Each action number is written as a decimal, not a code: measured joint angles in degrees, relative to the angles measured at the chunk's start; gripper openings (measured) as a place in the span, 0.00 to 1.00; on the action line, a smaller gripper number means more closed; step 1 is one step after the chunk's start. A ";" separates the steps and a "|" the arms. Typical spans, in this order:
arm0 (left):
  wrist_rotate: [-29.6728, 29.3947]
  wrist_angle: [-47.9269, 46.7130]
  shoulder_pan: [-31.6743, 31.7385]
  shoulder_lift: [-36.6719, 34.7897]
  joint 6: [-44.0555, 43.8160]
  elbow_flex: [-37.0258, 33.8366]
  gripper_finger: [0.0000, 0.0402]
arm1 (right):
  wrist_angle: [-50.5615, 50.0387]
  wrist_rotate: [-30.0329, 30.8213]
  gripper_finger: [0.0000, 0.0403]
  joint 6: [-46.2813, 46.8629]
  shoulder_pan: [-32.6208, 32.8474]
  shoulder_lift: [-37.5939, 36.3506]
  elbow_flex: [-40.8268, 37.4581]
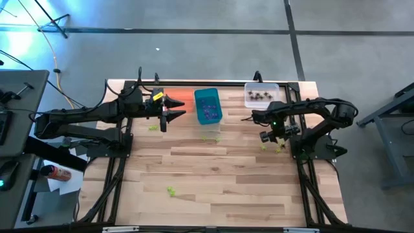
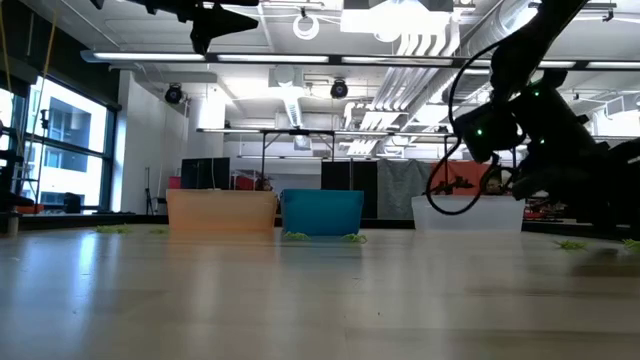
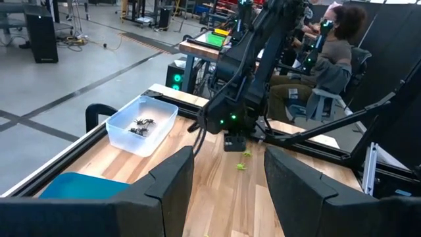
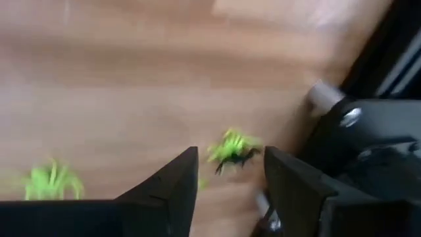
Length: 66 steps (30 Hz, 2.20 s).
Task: Sort Halloween decoration
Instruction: Put the black spider toy into the transparent bin
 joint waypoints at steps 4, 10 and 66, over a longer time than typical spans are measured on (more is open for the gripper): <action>0.00 0.00 0.00 0.00 0.23 0.00 0.43 | 0.09 2.22 0.33 2.90 0.11 -0.14 0.70; 0.02 -0.04 0.00 0.00 4.05 0.01 0.43 | -1.41 0.59 0.20 1.30 0.11 -0.16 0.22; 0.26 -3.45 0.07 -0.02 12.56 -0.01 0.43 | -0.79 10.12 0.23 78.04 17.53 -3.46 -3.21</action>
